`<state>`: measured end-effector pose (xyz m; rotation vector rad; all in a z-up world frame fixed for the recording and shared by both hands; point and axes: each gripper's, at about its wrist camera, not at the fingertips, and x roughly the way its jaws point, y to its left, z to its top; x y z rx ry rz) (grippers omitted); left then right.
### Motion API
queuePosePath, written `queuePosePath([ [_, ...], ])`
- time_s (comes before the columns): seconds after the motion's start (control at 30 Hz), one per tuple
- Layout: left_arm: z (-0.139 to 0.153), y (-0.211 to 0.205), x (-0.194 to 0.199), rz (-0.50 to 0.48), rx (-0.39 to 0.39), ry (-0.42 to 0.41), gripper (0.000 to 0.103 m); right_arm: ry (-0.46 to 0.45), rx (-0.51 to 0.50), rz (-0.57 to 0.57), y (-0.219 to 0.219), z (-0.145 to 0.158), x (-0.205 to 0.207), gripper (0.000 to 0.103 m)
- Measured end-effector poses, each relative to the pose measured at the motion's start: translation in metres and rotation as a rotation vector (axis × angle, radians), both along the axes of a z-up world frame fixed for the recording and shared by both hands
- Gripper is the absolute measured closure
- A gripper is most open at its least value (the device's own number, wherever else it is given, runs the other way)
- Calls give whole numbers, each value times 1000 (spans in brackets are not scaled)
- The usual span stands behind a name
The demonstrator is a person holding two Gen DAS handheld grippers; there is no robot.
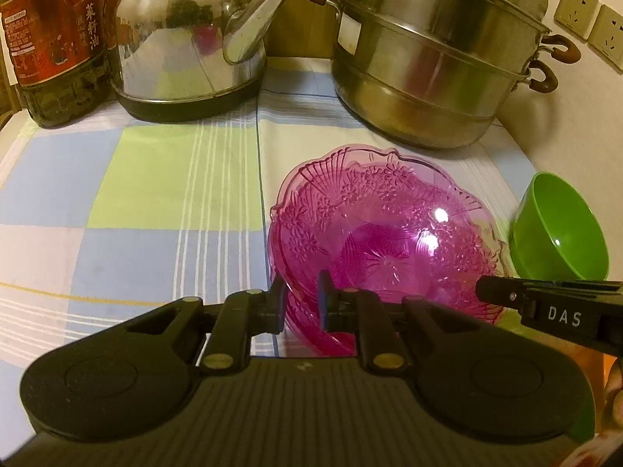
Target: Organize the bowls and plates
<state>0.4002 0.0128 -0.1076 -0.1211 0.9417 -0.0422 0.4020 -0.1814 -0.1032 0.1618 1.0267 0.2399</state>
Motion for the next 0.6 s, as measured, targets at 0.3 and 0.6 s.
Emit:
queuePosePath([
  [0.3,5,5,-7,16,14,-43,74,-53,73,-45,-14,8,-1,60],
  [0.6,35,11,-41,48,-45,-81,74,-91,104,-101,-36,40,-26,60],
])
